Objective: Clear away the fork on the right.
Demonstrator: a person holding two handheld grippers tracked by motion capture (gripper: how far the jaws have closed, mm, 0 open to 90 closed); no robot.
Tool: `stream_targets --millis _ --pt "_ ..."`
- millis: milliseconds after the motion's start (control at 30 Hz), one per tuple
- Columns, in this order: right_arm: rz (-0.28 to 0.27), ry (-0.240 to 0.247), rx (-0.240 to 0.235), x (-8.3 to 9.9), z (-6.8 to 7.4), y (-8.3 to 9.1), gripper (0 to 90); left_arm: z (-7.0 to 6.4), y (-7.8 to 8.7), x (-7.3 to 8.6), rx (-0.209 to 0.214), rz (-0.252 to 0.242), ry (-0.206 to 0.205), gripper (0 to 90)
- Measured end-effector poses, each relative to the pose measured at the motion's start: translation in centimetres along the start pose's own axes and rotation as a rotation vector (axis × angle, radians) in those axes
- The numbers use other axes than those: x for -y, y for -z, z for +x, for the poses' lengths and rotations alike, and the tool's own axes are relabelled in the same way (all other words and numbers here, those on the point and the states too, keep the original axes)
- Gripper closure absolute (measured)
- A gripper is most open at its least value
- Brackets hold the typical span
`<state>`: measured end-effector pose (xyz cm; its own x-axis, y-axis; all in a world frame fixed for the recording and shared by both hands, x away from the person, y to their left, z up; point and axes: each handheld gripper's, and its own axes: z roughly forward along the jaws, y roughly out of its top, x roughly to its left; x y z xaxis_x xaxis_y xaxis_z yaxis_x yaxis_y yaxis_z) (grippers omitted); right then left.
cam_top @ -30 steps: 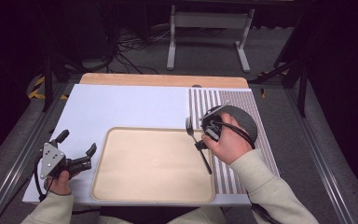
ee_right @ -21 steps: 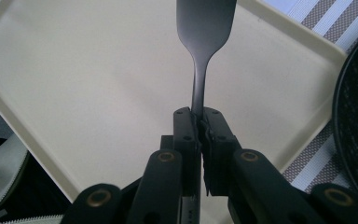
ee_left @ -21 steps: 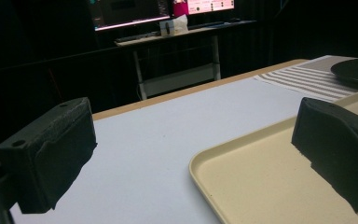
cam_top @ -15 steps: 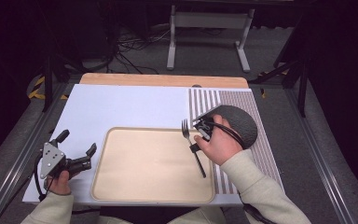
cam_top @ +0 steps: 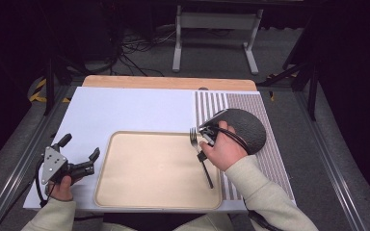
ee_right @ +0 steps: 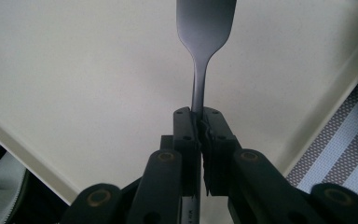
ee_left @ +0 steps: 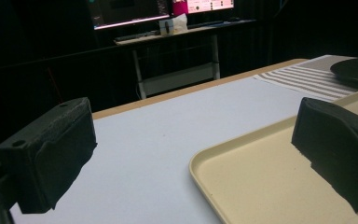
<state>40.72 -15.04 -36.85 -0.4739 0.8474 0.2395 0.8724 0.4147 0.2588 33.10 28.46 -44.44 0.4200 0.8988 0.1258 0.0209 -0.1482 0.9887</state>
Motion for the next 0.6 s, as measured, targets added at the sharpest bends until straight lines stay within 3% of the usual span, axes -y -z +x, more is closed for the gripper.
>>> stream_targets --millis 600 --pt "0.079 -0.069 0.005 -0.1 -0.8 -1.8 84.8 0.0 0.0 0.0 -0.003 0.002 0.007 0.4"
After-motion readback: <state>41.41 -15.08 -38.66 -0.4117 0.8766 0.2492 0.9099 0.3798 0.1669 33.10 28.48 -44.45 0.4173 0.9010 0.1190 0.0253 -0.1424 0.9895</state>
